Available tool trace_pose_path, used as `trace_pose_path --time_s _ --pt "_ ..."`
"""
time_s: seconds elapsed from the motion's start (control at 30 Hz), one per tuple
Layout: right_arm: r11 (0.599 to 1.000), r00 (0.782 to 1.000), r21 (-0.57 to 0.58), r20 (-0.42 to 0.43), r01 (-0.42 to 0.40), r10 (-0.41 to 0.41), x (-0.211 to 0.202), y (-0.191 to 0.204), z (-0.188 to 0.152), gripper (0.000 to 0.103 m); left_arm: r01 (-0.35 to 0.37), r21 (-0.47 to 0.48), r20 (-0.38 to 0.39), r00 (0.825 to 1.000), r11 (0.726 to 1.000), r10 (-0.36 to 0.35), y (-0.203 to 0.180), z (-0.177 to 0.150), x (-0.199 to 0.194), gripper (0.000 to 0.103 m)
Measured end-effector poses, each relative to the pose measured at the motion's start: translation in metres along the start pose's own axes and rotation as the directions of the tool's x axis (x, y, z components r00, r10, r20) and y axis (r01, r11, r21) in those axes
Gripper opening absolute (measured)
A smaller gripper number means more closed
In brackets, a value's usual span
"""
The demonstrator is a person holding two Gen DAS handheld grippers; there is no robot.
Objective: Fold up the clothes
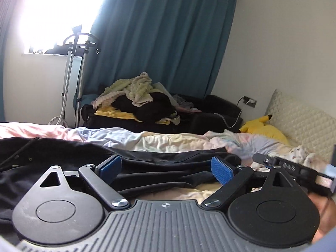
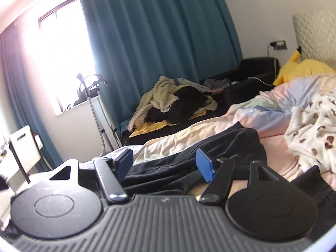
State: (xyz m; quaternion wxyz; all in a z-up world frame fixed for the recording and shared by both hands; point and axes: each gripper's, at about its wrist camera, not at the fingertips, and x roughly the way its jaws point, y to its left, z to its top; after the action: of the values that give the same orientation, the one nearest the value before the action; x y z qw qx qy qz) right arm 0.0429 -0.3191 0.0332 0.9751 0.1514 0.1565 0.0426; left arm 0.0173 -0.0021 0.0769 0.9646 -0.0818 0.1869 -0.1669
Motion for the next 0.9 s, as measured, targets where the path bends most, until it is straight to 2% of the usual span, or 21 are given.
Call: trace_pose_path --time_s 0.1,0.17,0.23,0.43,0.67,0.8,0.9 --pt "0.999 0.997 -0.039 -0.083 -0.01 0.007 0.008 -0.006 -0.022 0.066 -0.062 0.042 0.009 0.998 0.997 0.061 -0.005 -0.021 0.022 0.094" --pt "1.0 0.99 -0.01 -0.143 -0.005 0.003 0.02 -0.017 -0.033 0.066 -0.098 0.071 -0.023 0.995 0.993 0.1 -0.007 -0.034 0.035 0.094" --pt "1.0 0.986 0.016 -0.169 0.013 -0.01 0.026 -0.025 -0.038 0.066 -0.098 0.06 -0.059 0.993 0.993 0.102 0.0 -0.042 0.044 0.094" --pt "0.999 0.99 0.032 -0.141 0.0 0.005 0.032 -0.019 -0.038 0.066 -0.131 0.062 -0.112 0.984 0.989 0.138 0.022 -0.052 0.055 0.094" --pt "1.0 0.991 0.022 -0.133 0.004 -0.001 0.032 -0.015 -0.044 0.066 -0.123 0.046 -0.091 0.988 0.991 0.127 0.03 -0.052 0.041 0.094" --pt "0.989 0.991 0.149 -0.133 0.002 0.018 0.056 -0.033 -0.034 0.066 -0.12 0.035 -0.114 0.986 0.992 0.123 0.034 -0.056 0.041 0.094" --pt "0.968 0.991 0.241 -0.127 0.073 -0.043 0.088 -0.066 -0.023 0.066 -0.122 0.024 -0.131 0.984 0.992 0.124 0.037 -0.059 0.042 0.094"
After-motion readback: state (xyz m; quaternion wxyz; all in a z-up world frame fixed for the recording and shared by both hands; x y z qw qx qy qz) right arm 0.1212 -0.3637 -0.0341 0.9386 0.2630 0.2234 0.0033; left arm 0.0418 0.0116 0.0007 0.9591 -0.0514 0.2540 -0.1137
